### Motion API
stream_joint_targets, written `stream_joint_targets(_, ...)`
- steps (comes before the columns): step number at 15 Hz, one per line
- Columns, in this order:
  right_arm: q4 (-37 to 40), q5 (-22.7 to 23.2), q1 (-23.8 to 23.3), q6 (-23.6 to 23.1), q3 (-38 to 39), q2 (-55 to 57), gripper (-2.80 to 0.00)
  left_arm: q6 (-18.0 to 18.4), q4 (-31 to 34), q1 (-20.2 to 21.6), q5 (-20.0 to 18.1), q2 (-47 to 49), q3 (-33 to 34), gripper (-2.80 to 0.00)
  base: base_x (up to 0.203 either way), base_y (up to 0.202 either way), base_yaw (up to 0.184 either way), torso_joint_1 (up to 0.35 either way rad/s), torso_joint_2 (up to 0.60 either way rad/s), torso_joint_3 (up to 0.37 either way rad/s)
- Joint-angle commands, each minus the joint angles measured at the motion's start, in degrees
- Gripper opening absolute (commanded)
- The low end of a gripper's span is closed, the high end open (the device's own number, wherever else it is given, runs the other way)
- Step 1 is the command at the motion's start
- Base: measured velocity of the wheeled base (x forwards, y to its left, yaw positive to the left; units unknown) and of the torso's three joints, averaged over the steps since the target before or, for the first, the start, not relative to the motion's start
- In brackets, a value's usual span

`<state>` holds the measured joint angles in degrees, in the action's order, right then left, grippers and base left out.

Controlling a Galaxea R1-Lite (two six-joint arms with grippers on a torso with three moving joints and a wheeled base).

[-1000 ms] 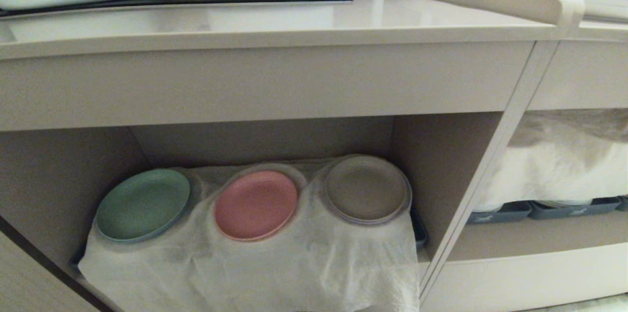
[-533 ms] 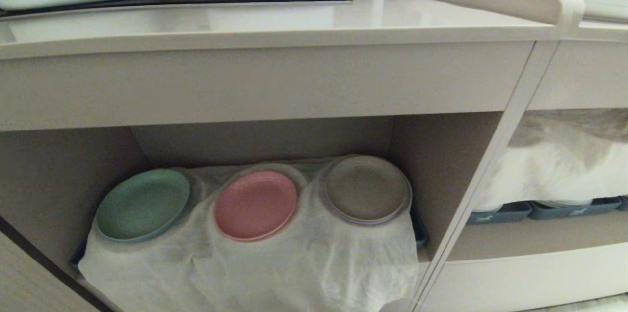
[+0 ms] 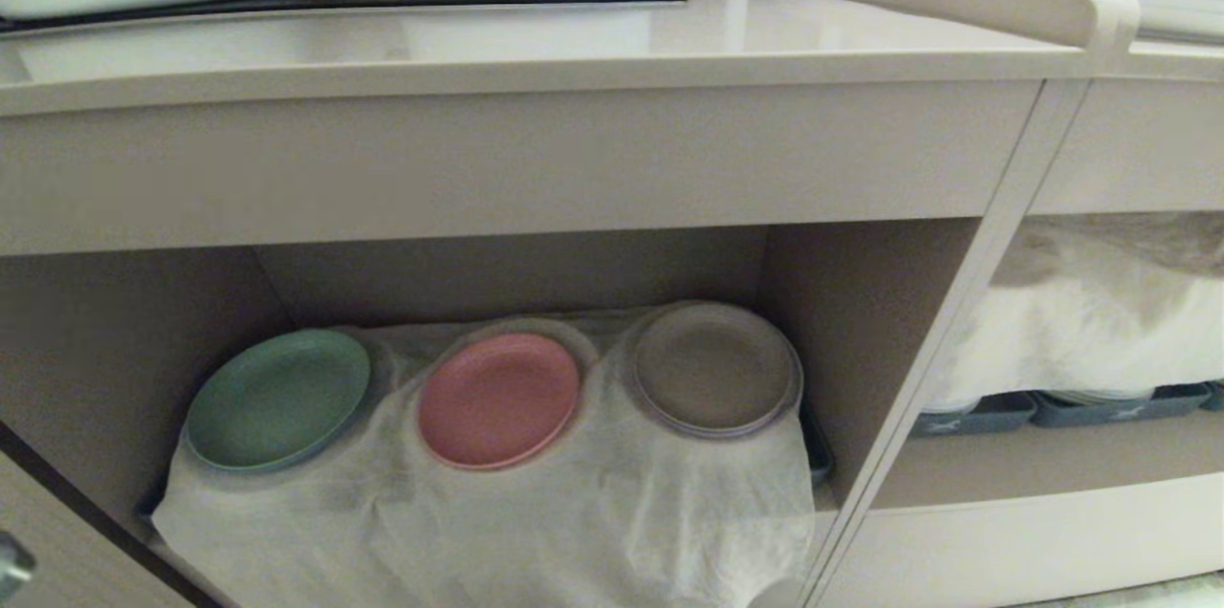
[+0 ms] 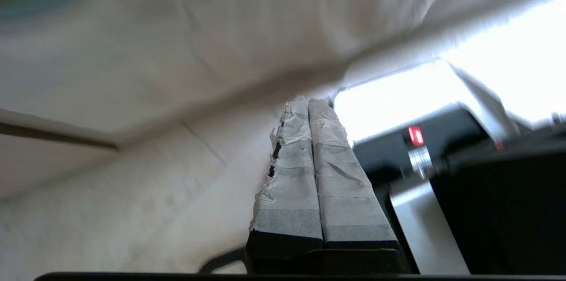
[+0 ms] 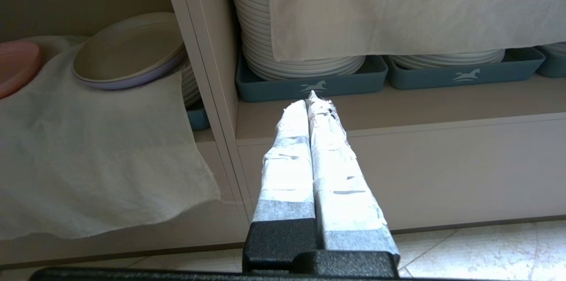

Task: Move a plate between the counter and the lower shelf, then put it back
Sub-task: Pick up the plate in the cupboard

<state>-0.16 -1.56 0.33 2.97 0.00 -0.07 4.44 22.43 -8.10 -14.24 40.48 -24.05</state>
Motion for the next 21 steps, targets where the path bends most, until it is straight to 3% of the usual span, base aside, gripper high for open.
stream_joint_targets(1, -0.11, -0.02, 0.02, 0.01, 0.0, 0.07, -2.8, -0.38, 0.07, -1.62, -0.25, 9.55, 0.48, -2.8, 0.0, 0.0, 0.0, 0.0, 0.0, 0.0)
stream_joint_targets(4, -0.06, -0.02, 0.02, 0.01, 0.0, 0.07, -2.8, -3.85, -1.12, -1.81, -0.41, 16.95, 1.58, -2.8, 0.0, 0.0, 0.0, 0.0, 0.0, 0.0)
stream_joint_targets(6, -0.11, -0.02, 0.02, 0.01, 0.0, 0.07, -2.8, -12.84, -3.62, -1.83, -0.36, 20.42, 2.17, -2.8, 0.0, 0.0, 0.0, 0.0, 0.0, 0.0)
stream_joint_targets(8, -0.11, -0.02, 0.02, 0.01, 0.0, 0.07, -2.8, -17.15, -8.36, -1.83, -0.29, 22.99, 3.45, -2.8, 0.0, 0.0, 0.0, 0.0, 0.0, 0.0)
stream_joint_targets(11, -0.05, -0.02, 0.02, 0.01, 0.0, 0.07, -2.8, -20.32, -21.89, -1.82, -0.19, 29.6, 7.38, -2.8, 0.0, 0.0, 0.0, 0.0, 0.0, 0.0)
stream_joint_targets(16, -0.02, -0.02, 0.02, 0.01, 0.0, 0.07, -2.8, -22.17, -47.1, -1.83, -0.06, 44.29, 12.23, -2.8, 0.0, 0.0, 0.0, 0.0, 0.0, 0.0)
stream_joint_targets(18, -0.11, -0.02, 0.02, 0.01, 0.0, 0.07, -2.8, -22.61, -53.75, -1.83, 0.28, 49.33, 12.3, -2.8, 0.0, 0.0, 0.0, 0.0, 0.0, 0.0)
stream_joint_targets(21, -0.11, -0.02, 0.02, 0.01, 0.0, 0.07, -2.8, -26.31, -60.25, -1.83, 1.88, 55.22, 11.19, -2.8, 0.0, 0.0, 0.0, 0.0, 0.0, 0.0)
